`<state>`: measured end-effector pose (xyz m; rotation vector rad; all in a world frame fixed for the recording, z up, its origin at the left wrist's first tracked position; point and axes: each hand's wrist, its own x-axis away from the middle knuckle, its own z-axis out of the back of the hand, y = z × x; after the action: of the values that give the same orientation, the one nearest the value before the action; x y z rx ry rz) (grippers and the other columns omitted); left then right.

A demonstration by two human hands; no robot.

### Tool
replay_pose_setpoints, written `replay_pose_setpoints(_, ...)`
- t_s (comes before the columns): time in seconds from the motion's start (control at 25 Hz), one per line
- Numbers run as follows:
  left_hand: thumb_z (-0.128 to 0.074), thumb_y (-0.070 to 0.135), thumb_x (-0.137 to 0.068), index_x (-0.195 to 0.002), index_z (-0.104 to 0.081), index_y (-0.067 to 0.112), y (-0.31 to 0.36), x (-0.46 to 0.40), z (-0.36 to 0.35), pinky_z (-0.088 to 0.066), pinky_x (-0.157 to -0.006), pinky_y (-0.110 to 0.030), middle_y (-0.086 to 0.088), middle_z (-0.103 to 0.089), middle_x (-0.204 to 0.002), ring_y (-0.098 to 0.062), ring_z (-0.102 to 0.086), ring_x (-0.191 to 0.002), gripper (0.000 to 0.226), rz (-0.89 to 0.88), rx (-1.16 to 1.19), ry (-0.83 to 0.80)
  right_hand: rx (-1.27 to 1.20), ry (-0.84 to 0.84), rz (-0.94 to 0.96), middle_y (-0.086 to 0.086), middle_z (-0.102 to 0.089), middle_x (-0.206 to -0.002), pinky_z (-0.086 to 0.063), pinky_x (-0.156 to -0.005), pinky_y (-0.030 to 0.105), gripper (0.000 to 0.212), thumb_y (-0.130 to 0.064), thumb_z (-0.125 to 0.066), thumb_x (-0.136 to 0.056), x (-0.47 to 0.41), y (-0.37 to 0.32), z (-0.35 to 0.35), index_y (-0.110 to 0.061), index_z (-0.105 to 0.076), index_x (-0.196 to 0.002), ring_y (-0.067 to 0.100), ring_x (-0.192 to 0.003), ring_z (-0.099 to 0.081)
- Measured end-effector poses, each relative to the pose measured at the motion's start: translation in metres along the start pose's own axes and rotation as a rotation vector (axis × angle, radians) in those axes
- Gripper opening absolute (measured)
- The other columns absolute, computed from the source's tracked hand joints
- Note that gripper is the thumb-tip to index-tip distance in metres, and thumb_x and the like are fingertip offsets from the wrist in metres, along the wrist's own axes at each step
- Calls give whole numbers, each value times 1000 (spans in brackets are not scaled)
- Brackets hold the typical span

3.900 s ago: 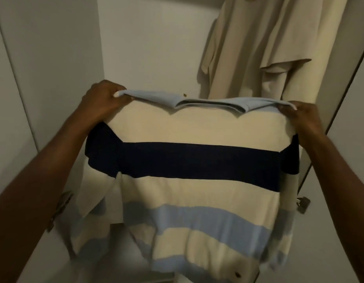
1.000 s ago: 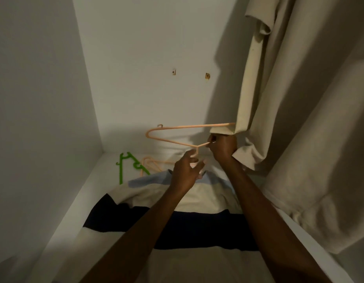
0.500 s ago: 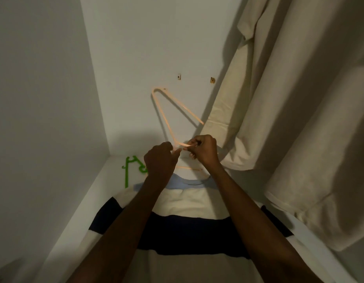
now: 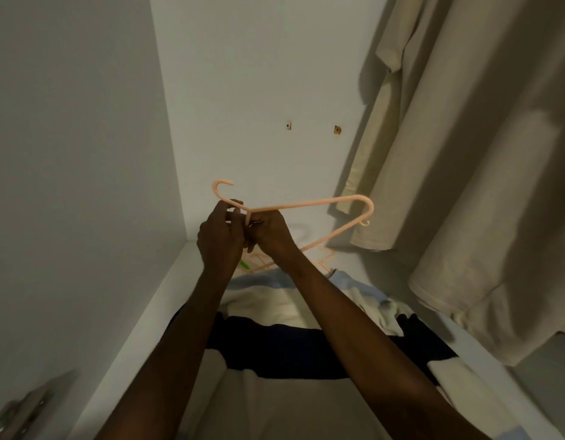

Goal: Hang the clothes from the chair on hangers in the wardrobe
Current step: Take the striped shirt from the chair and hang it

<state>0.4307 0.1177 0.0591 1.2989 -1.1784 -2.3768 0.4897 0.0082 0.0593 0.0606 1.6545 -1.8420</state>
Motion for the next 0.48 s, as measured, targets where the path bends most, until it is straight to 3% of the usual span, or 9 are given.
replay_pose_setpoints(0.08,-52,24,-101,-109,-73,18,6,2,12,-49,-76,-28,0,-76,-97,-19,-70,-89,22,-4,-44,-63,-68,-26,-30,30,-68,-72,-55,-53,32,13,4,-65,-93,6,-3,-2,11,-75,-94,35,-59,-66)
replay_pose_setpoints(0.24,-47,40,-97,-112,-72,20,5,15,25,-58,-81,-39,3,-76,-92,-15,-72,-84,35,33,96,-233,-190,-32,-98,22,-68,-72,-53,-54,27,15,5,-65,-93,21,-15,5,15,-73,-101,25,-58,-63)
replay_pose_setpoints(0.4,-51,63,-97,-110,-70,22,-5,36,32,-63,-68,-45,4,-75,-72,-15,-72,-58,47,150,214,-409,-405,31,-197,14,-71,-79,-48,-58,24,19,1,-62,-96,33,-25,8,10,-73,-108,17,-62,-59)
replay_pose_setpoints(0.48,-53,62,-96,-106,-73,19,-10,42,37,-62,-63,-40,5,-74,-67,-12,-70,-51,48,131,155,-405,-500,95,-253,10,-69,-77,-47,-58,22,21,-1,-61,-98,36,-26,11,11,-71,-111,14,-60,-59)
